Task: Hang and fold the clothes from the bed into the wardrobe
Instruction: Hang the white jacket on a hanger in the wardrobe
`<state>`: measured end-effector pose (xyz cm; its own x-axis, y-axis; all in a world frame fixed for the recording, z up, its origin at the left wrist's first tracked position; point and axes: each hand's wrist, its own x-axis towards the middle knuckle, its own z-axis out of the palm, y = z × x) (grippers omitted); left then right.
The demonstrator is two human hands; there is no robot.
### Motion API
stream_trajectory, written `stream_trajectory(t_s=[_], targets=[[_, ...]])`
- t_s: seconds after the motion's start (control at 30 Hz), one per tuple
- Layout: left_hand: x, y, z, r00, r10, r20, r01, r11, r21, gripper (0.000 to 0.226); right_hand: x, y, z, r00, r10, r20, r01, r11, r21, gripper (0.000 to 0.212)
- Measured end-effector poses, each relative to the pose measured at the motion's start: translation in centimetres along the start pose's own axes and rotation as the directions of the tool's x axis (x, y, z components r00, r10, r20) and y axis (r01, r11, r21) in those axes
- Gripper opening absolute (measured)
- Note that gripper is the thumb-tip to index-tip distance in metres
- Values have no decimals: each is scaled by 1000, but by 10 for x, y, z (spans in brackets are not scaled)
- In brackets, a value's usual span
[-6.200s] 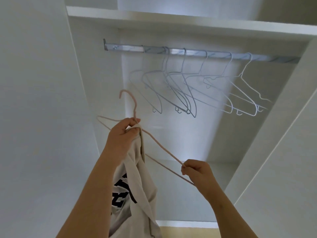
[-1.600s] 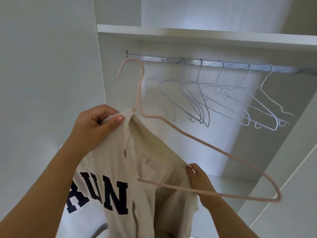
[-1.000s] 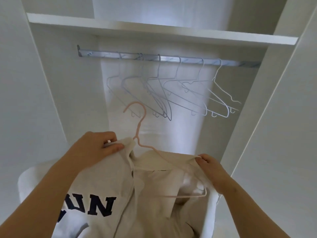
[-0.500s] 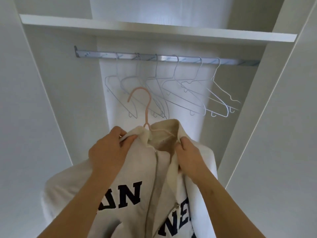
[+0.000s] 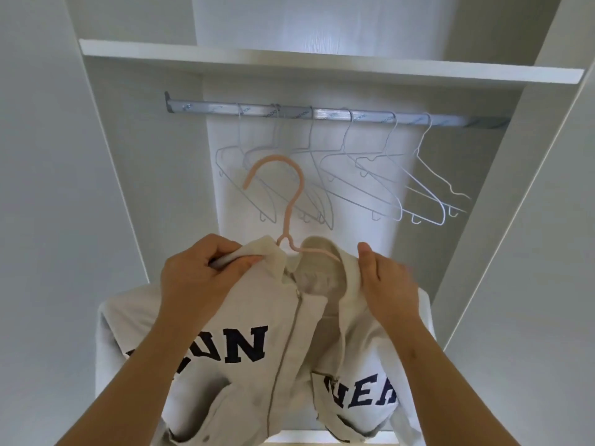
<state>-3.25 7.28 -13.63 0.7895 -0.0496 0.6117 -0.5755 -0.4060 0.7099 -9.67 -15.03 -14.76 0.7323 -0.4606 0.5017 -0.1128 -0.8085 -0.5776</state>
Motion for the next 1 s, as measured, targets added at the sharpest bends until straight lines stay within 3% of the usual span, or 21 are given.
stream_trajectory(t_s=[0.3, 0.47, 0.57, 0.63, 0.73, 0.8, 0.87, 0.9, 0.93, 1.0], targets=[[-11, -6, 1, 989, 80, 127, -83, 996, 19, 32, -8, -25, 13, 995, 85, 60, -79, 993, -91, 59], [-8, -26, -18, 931, 305, 199, -347, 910, 229, 20, -4, -11, 9, 961, 275, -19, -275, 961, 26, 61], [-7, -33, -33, 903, 388, 182, -408, 909, 84, 25, -5, 2, 8, 915, 398, -57, -391, 914, 105, 62], [-6, -27, -32, 867, 406, 288, -427, 904, 10, 10, -7, 2, 13, 908, 417, -34, -409, 902, 140, 65], [-5, -13, -14, 831, 295, 472, -409, 899, 158, 50, -9, -5, 21, 917, 400, -1, -395, 905, 159, 67], [-4, -9, -5, 828, 262, 496, -421, 875, 239, 60, -10, -7, 22, 922, 387, 7, -383, 910, 157, 67], [-6, -8, 0, 849, 308, 429, -400, 905, 142, 40, -10, -6, 19, 925, 379, 12, -375, 909, 180, 68], [-7, -9, 0, 871, 299, 390, -352, 933, 71, 18, -11, -5, 17, 925, 381, 11, -376, 906, 196, 66], [-8, -11, 0, 899, 268, 347, -278, 960, -21, 12, -11, -4, 16, 921, 390, 8, -383, 900, 208, 65], [-8, -13, -1, 941, 123, 316, -53, 974, -218, 38, -14, -1, 13, 906, 424, 4, -415, 885, 210, 63]])
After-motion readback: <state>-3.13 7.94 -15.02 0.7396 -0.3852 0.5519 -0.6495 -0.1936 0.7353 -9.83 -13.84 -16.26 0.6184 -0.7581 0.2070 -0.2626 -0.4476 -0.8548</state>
